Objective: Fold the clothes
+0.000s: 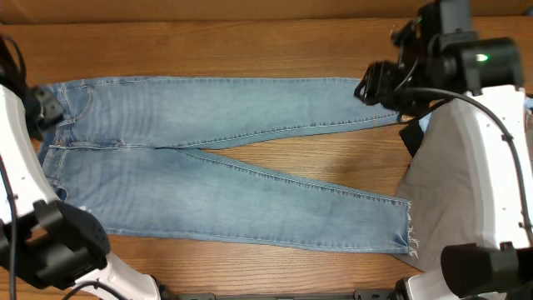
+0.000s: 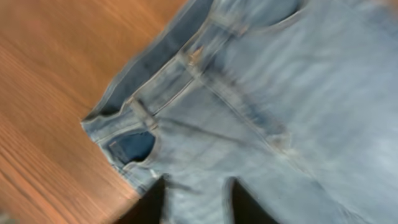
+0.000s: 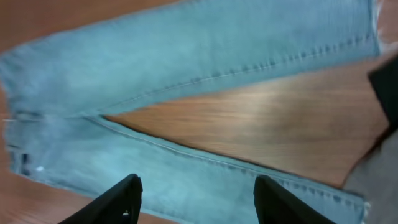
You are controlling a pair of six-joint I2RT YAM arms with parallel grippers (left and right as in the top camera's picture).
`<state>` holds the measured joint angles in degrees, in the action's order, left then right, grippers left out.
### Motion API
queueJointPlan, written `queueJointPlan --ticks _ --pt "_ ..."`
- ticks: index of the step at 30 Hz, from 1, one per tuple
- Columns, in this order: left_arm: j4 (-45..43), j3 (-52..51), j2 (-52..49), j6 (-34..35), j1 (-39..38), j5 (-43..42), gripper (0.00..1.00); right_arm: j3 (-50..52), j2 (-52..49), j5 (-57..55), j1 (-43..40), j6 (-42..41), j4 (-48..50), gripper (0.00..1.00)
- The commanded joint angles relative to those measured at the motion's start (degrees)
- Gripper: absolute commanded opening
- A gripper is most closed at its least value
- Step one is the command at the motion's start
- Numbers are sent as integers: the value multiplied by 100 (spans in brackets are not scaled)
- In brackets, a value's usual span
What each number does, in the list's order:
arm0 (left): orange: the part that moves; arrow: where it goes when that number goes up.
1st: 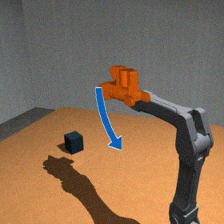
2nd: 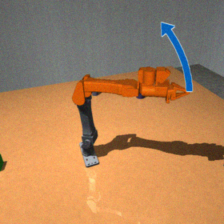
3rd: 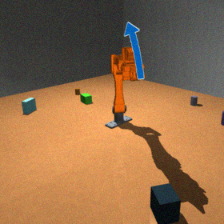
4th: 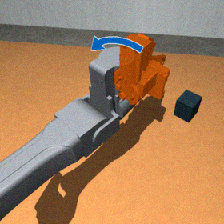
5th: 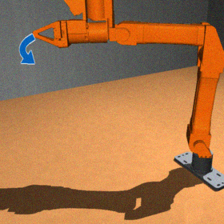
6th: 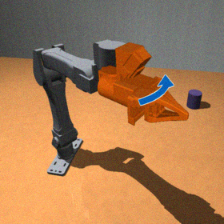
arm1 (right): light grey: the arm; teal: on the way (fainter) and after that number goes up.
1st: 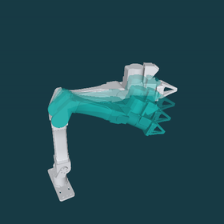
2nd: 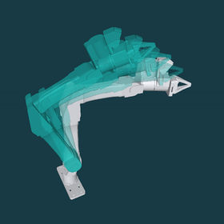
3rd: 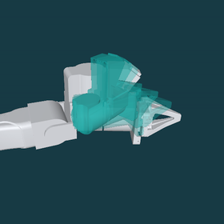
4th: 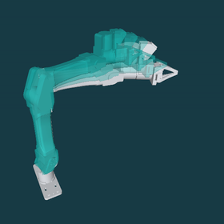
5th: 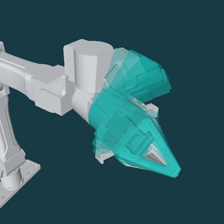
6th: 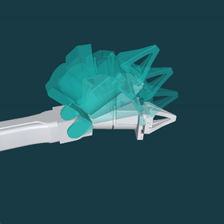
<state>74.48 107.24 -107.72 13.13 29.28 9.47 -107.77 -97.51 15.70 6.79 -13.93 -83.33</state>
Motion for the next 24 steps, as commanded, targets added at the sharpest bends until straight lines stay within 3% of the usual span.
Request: queueJointPlan --ticks 1,7,13,19,24 --pt "-398 -831 -98 245 507 313 4 780 -116 -129 0 -116 262 57" --pt "-1532 -2260 -170 208 1248 -44 4 2240 -120 -39 -4 -136 1078 52" --pt "-3318 -3368 -170 26 1650 -927 4 3281 -120 4 -4 -140 1978 53" --pt "-4581 -4039 -170 17 1668 -887 5 4019 -120 35 -9 -286 2575 53" --pt "-5056 -4225 -170 208 1725 -466 8 4581 -131 17 -11 -627 2846 53"
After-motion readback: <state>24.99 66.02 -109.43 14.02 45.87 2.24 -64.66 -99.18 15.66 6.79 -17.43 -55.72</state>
